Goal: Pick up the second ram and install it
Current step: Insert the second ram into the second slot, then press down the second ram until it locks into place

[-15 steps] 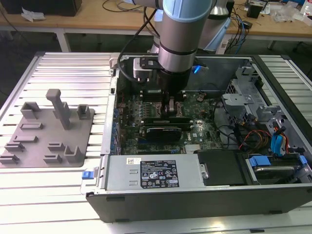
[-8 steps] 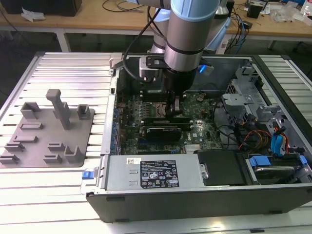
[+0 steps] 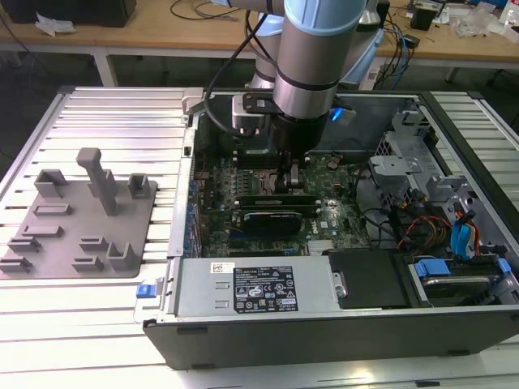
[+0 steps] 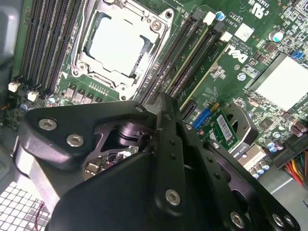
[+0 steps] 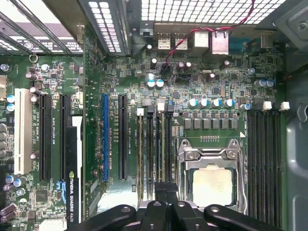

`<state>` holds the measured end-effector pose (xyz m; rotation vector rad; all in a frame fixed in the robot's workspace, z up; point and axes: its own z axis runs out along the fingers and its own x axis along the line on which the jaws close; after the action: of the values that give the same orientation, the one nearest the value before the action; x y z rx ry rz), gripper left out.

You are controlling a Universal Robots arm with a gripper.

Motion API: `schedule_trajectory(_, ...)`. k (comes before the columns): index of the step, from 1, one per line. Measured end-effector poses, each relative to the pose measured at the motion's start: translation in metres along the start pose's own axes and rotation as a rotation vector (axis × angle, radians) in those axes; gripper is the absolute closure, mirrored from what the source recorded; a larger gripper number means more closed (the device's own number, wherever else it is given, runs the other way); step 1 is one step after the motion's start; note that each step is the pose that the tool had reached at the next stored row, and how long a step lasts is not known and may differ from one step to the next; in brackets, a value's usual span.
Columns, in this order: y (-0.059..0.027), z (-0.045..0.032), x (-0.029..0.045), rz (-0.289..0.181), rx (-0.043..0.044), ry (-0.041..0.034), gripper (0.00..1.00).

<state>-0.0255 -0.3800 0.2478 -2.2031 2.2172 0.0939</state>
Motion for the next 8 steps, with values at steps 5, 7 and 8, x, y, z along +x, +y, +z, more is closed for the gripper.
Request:
schedule_trajectory(5,0.0000,-0.0005,0.0001,0.000,-0.0001,0.0002,0.92)
schedule_trajectory(7,0.0001,-0.0006,0.0001,0.000,-0.0001,0.0002,0.92)
schedule_trajectory(8,0.0001,-0.0006,0.0001,0.000,-0.0001,0.0002,0.92)
